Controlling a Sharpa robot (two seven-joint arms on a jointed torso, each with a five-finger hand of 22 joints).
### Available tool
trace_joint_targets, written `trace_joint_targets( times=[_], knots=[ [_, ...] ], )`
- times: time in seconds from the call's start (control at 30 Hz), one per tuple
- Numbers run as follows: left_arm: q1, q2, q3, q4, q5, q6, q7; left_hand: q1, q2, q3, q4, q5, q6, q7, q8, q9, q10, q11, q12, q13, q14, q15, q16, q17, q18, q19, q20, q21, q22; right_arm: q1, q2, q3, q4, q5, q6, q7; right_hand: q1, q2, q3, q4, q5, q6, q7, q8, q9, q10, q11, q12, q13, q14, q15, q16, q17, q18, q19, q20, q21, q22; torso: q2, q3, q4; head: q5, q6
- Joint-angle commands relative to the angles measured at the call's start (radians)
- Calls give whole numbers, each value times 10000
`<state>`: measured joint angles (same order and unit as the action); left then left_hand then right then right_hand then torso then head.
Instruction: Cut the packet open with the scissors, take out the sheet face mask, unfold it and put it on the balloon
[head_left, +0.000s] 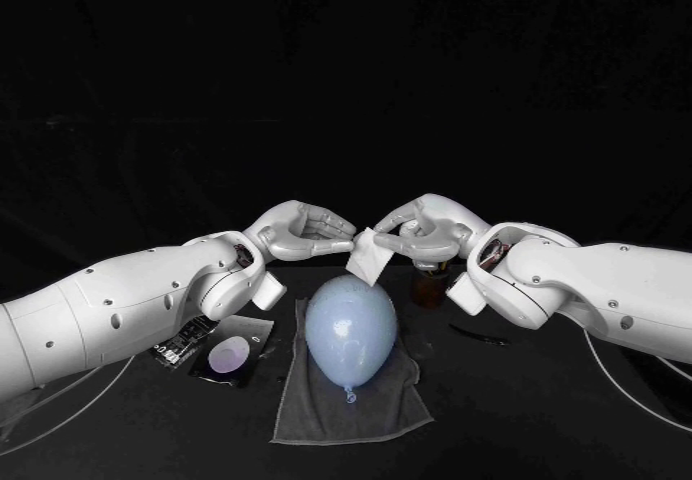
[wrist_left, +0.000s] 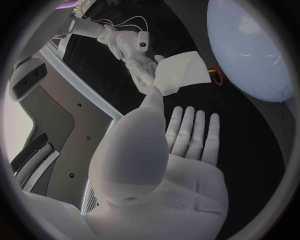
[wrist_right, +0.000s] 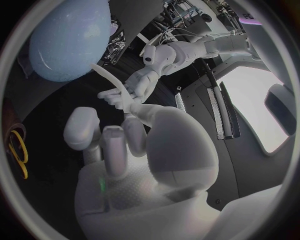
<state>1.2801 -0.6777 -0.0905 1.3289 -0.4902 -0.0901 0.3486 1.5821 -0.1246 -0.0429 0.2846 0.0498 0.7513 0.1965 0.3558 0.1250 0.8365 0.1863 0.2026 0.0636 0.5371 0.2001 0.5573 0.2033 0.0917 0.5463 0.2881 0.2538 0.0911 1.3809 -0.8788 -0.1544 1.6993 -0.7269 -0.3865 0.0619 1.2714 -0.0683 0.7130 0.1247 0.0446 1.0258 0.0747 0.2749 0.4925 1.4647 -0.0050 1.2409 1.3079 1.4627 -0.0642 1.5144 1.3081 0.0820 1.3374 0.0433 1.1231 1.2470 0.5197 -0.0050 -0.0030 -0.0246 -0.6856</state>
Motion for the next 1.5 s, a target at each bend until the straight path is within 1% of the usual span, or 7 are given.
trace_joint_targets(
  times=[0.03, 0.33, 0.57, 0.87, 1.23, 1.43, 1.5],
  knots=[
    [-33, 74, 14, -42, 319, 744, -40, 174, 28, -174, 37, -16, -181, 119, -116, -24, -119, -25, -210, -4, 196, 51, -510, -231, -83, -114, 35, -368, -214, 46, -36, 24, 101, -17, 94, 194, 56, 35, 68, -7, 38, 159, -62, 748, 1152, 143, -44, -20, 843, 820, -66, 61, 1363, 189, 17, -38, 22, 12, -2, -5, 3, -7, 29],
    [-146, 336, 14, -256, 1119, 1829, -52, 531, 113, -172, 18, -13, -509, 120, -246, -11, -255, -91, -745, 1, -169, 221, -2171, -865, -340, -2647, 87, -1903, -555, 188, -40, 53, 208, -19, 79, 217, 59, 37, 69, -9, 38, 154, -61, 750, 1158, 148, -43, 3, 856, 821, -65, 62, 1366, 186, 24, -38, 34, 22, 13, -2, -3, -3, 74],
    [-173, 359, 14, -309, 2061, 3278, -208, 845, 310, -105, -44, -16, -714, 354, -306, 2, -115, 174, -907, 9, 1025, 2, -2111, -822, -133, -975, 47, -1518, -406, 287, 15, 66, 65, -47, 31, 244, 59, 37, 69, -9, 38, 154, -61, 750, 1158, 148, -43, 3, 856, 821, -65, 62, 1366, 186, 24, -38, 34, 22, 10, 3, 9, -29, 77],
    [-179, 325, 14, -336, 3241, 4276, -409, 1335, 729, -43, -237, -13, -585, 430, -175, 95, 385, 276, -928, 22, 2357, -159, -2169, -795, 533, 1653, 31, -1057, -273, 354, 84, 71, -232, -201, 13, 238, 59, 37, 69, -9, 38, 154, -61, 750, 1158, 148, -43, 3, 856, 821, -65, 62, 1366, 186, 24, -38, 34, 22, 13, -1, 11, -50, 65],
    [-180, 360, 14, -359, 4002, 4846, -576, 2153, 1489, 750, -175, -5, 215, 249, 77, 182, 1507, -46, -900, -15, 3377, -478, -2352, -837, 922, 2928, 1, -993, -260, 371, 207, 70, -463, -302, 89, 176, 73, 42, 73, -19, 38, 127, -56, 761, 1193, 148, -39, 17, 866, 823, -62, 66, 1376, 184, 27, -35, 40, 32, 14, 1, 13, -33, 24],
    [-179, 353, 14, -382, 4093, 4832, -700, 2688, 1464, 1837, 47, -6, 402, 348, -90, 79, 1740, -18, -1299, -28, 3579, -475, -2745, -989, 927, 3107, -40, -1187, -266, 373, 200, 70, -468, -313, 97, 176, 73, 42, 73, -19, 38, 127, -56, 761, 1193, 148, -39, 17, 866, 823, -62, 66, 1376, 184, 27, -35, 40, 32, 13, 4, 7, -35, 7],
    [-179, 346, 14, -395, 4102, 4809, -761, 2719, 921, 3211, -178, -19, 466, 399, -246, -7, 1782, 15, -1419, -34, 3717, -458, -3047, -1119, 927, 3166, -88, -1306, -257, 373, 185, 70, -464, -315, 89, 178, 73, 42, 73, -19, 38, 127, -56, 761, 1193, 148, -39, 17, 866, 823, -62, 66, 1376, 184, 27, -35, 40, 32, 13, 3, 5, -39, 6]
  ],
)
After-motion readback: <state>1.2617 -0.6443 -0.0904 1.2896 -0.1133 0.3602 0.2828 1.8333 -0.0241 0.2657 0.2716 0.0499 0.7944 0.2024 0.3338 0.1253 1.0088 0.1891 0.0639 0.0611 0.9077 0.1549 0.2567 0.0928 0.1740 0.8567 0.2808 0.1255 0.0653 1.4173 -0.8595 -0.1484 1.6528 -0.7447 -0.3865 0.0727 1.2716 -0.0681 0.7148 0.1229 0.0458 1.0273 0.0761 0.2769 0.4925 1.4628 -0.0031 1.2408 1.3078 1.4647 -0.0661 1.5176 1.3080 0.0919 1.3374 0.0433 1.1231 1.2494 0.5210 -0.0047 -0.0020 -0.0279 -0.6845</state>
